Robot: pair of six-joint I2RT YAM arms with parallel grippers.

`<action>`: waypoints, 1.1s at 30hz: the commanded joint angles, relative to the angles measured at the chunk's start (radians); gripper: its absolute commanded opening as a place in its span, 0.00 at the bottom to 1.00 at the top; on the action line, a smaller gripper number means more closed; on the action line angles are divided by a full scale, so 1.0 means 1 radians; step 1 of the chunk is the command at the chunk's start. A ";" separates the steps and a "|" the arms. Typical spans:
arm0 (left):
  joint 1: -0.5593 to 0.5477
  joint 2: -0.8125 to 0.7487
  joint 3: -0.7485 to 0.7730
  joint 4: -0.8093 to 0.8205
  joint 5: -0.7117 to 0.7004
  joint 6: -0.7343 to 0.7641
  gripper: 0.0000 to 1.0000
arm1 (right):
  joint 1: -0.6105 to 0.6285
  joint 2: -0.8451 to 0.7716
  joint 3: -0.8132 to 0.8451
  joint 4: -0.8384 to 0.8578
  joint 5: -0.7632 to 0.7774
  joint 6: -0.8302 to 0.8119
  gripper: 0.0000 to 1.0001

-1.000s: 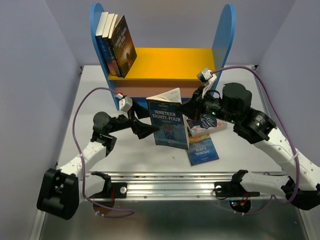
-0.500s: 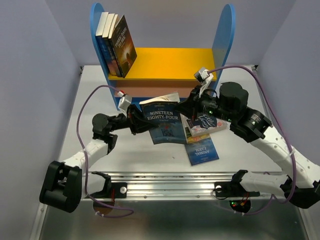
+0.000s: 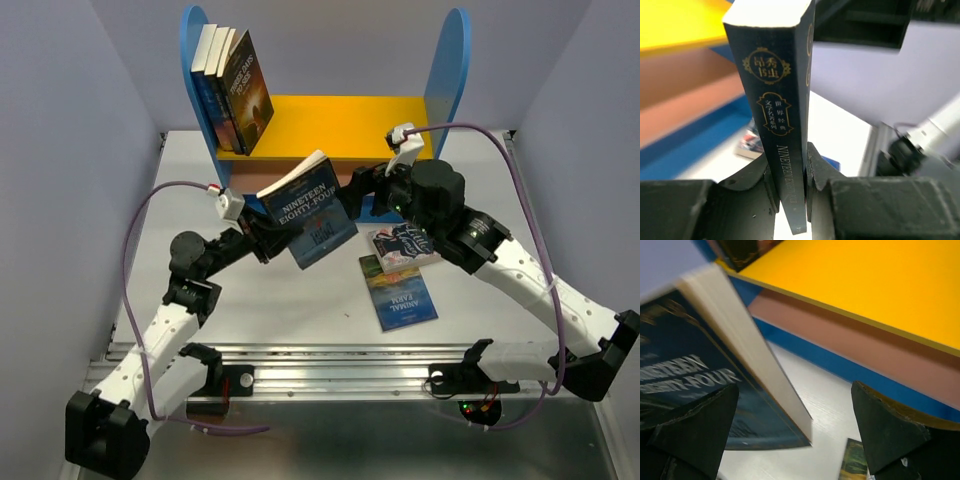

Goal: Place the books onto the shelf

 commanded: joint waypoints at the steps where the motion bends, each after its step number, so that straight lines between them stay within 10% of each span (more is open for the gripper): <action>1: -0.013 -0.109 0.167 0.005 -0.227 0.097 0.00 | 0.000 -0.027 -0.024 0.052 0.255 0.018 1.00; 11: -0.045 0.062 0.483 -0.210 -0.563 0.306 0.00 | 0.000 -0.120 -0.170 0.058 0.668 0.073 1.00; 20: -0.056 0.398 0.946 -0.495 -0.859 0.390 0.00 | 0.000 -0.091 -0.163 0.058 0.642 0.036 1.00; 33: -0.093 0.606 1.083 -0.618 -1.200 0.452 0.00 | -0.009 -0.044 -0.150 0.058 0.638 0.000 1.00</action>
